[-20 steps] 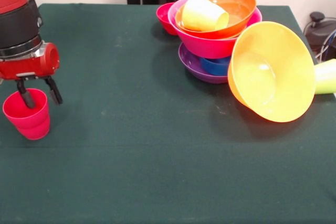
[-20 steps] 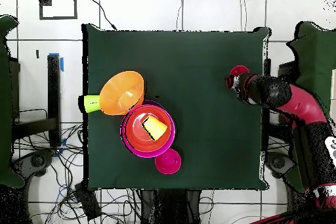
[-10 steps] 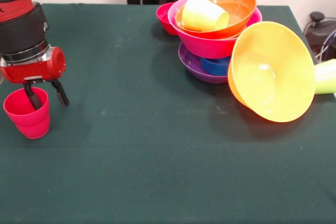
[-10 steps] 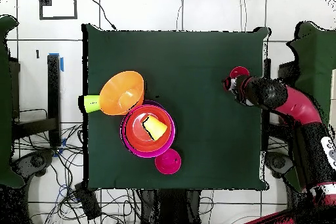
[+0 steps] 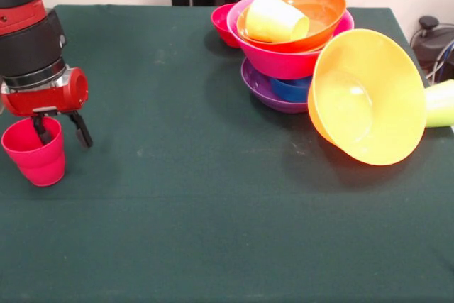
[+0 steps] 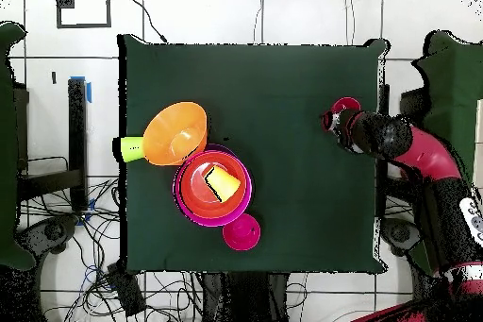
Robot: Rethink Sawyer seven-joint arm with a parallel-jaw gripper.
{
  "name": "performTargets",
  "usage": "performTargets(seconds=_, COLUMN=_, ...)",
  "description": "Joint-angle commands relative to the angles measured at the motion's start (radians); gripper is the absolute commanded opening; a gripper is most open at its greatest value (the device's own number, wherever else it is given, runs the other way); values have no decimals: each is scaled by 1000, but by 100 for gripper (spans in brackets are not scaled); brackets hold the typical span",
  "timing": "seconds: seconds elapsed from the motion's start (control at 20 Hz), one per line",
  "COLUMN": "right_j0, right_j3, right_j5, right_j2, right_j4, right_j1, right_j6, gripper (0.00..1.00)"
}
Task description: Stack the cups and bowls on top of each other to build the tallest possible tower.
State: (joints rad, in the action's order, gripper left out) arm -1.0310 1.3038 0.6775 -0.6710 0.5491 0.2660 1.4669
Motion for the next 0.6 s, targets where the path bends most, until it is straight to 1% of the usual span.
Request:
performTargets(seconds=0.05, right_j0=13, right_j3=33, right_j5=-55, right_j2=64, right_j4=89, right_j1=-13, right_j6=-91, gripper=100)
performTargets(seconds=0.15, right_j0=16, right_j3=31, right_j5=-57, right_j2=68, right_j4=90, right_j1=-10, right_j6=-86, gripper=100)
performTargets(seconds=0.2, right_j0=17, right_j3=33, right_j5=-67, right_j2=69, right_j4=93, right_j1=-7, right_j6=-85, gripper=0)
performTargets(seconds=0.6, right_j0=25, right_j3=37, right_j5=-89, right_j2=76, right_j4=99, right_j1=3, right_j6=-82, gripper=0)
